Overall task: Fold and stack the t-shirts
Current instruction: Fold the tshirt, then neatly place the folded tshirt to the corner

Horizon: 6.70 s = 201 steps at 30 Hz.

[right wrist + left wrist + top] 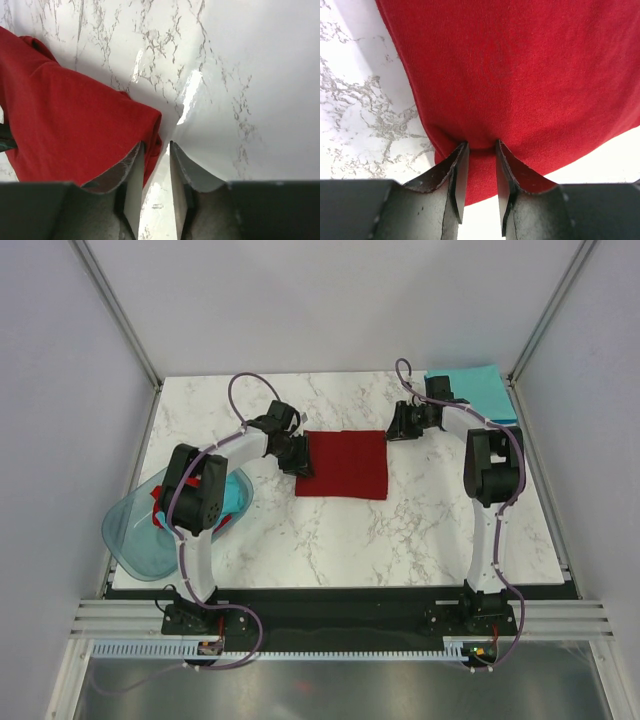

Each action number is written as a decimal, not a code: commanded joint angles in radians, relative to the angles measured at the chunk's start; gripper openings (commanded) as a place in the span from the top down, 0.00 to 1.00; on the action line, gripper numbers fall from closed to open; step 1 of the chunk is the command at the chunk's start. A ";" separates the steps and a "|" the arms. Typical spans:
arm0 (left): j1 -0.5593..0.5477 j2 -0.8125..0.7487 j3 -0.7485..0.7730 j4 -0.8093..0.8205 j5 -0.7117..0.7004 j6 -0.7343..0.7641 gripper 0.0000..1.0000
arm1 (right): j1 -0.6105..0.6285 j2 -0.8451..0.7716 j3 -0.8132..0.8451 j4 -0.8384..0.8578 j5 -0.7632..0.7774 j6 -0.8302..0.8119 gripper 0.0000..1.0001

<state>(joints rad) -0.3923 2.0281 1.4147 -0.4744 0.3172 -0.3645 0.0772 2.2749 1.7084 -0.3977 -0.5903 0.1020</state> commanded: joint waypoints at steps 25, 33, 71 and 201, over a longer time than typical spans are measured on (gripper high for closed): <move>0.058 -0.029 0.208 -0.013 0.022 -0.027 0.58 | -0.030 -0.035 0.045 0.085 -0.117 0.051 0.50; 0.105 0.167 0.410 -0.015 0.088 -0.017 0.59 | -0.030 -0.015 0.046 0.082 -0.135 0.030 0.43; 0.121 0.339 0.500 -0.015 0.092 0.013 0.59 | -0.008 0.027 0.043 0.132 -0.147 0.039 0.41; 0.098 -0.709 -0.339 -0.058 0.200 0.180 0.55 | 0.010 -0.316 0.054 0.218 1.063 -0.786 1.00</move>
<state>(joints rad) -0.2905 1.3479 1.0847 -0.5659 0.4923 -0.2173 0.0956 1.9602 1.6928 -0.2619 0.4522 -0.6510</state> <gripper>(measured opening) 0.451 0.029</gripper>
